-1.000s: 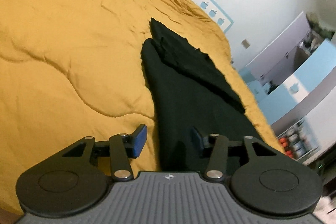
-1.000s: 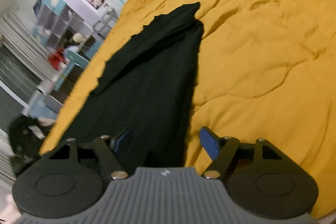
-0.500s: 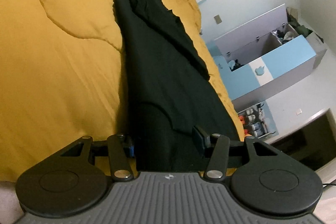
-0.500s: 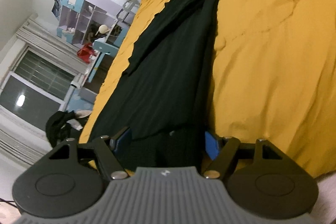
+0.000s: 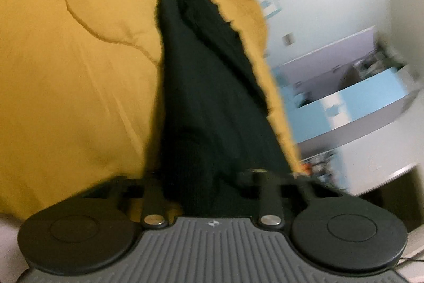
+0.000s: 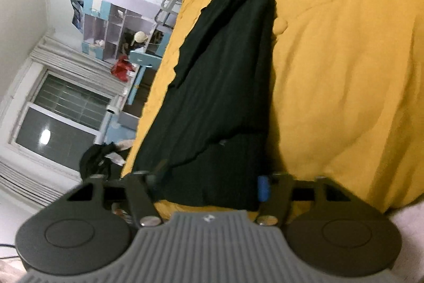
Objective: Fold small clothes
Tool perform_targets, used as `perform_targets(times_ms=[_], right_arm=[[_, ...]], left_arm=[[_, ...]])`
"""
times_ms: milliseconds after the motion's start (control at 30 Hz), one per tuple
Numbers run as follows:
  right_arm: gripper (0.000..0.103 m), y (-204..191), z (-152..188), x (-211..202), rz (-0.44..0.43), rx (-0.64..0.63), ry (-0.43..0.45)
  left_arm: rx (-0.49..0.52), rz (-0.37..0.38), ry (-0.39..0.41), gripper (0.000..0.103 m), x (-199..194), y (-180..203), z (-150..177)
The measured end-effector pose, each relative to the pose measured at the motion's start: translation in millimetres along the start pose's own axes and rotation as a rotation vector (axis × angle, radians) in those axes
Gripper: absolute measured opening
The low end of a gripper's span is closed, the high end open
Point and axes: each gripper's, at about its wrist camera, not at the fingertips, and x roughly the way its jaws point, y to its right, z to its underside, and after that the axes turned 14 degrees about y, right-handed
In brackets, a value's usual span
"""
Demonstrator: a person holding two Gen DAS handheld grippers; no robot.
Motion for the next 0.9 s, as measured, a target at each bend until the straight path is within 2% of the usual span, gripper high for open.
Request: perform_targets(times_ms=[33, 100, 233, 400, 500, 567, 700, 900], right_arm=[[0.022, -2, 1, 0, 0.014, -0.018, -0.004], [0.019, -5, 2, -1, 0.023, -0.023, -0.005], [0.016, -11, -2, -3, -0.024, 0.001, 0.015], [0.010, -18, -12, -11, -0.096, 0.033, 0.077], [0.009, -23, -18, -10, -0.126, 0.054, 0.122], [0.009, -27, -23, -6, -0.137, 0.061, 0.140], [0.008, -30, -37, 4, -0.160, 0.103, 0.195], [0.008, -33, -88, 35, -0.180, 0.160, 0.328]], left_arm=[[-0.021, -0.021, -0.007, 0.006, 1, 2, 1], [-0.061, 0.010, 0.025, 0.006, -3, 1, 2], [-0.112, 0.066, 0.078, 0.006, -10, 4, -1], [-0.115, 0.066, 0.120, 0.006, -8, 13, -5], [-0.136, 0.095, 0.155, 0.006, -5, 18, -11], [-0.146, 0.119, 0.170, 0.006, 0, 22, -19], [-0.101, 0.121, 0.170, 0.006, 14, 36, -43], [-0.084, 0.147, 0.180, 0.006, 58, 47, -100]])
